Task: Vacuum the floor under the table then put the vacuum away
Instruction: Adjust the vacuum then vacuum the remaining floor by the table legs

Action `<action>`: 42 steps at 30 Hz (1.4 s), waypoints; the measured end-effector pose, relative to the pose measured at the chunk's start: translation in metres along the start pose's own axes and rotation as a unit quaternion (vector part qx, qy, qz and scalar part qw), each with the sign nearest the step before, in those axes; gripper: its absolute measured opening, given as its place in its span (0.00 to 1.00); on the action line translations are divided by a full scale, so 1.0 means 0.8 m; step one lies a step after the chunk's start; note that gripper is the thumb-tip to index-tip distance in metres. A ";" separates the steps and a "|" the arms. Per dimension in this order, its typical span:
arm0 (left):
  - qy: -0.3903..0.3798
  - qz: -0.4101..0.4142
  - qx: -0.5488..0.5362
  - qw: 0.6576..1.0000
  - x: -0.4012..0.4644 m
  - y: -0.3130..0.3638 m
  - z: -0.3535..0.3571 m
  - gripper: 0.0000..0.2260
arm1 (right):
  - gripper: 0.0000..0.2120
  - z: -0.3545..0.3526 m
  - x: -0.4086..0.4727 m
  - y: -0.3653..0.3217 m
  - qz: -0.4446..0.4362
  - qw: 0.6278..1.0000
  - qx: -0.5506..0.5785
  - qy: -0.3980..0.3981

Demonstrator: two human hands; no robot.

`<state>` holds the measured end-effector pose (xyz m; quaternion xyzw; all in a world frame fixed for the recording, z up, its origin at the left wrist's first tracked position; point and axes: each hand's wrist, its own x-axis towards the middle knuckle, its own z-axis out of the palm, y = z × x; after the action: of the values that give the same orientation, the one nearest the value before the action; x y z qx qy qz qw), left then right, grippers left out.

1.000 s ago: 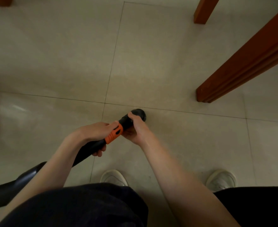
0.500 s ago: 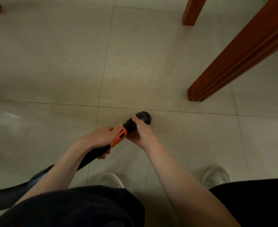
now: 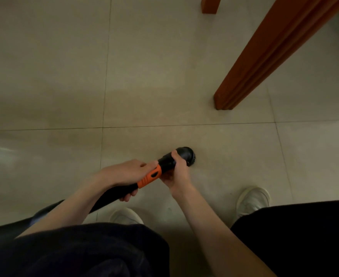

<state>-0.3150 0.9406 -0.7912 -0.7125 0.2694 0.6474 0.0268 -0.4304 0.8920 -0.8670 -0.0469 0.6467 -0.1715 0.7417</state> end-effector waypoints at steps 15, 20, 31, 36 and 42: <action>-0.033 0.020 0.189 0.981 0.016 0.025 0.032 0.20 | 0.12 -0.044 -0.037 0.004 0.014 0.990 0.091 0.103; -0.030 0.082 0.240 0.967 0.030 0.035 0.059 0.19 | 0.22 -0.065 -0.033 0.002 0.003 0.974 0.076 0.212; -0.010 0.145 0.341 0.929 0.038 0.065 0.088 0.16 | 0.22 -0.093 -0.027 -0.010 -0.041 0.960 0.138 0.242; 0.067 0.154 0.352 0.921 0.038 0.066 0.081 0.19 | 0.19 -0.076 -0.022 -0.024 -0.054 0.966 0.137 0.213; 0.069 0.149 0.367 0.915 0.036 0.071 0.078 0.19 | 0.15 -0.077 -0.024 -0.027 -0.040 0.968 0.139 0.206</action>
<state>-0.3947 0.9064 -0.8103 -0.6464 0.5929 0.4488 0.1712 -0.4964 0.8869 -0.8527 0.0666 0.7528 -0.2953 0.5845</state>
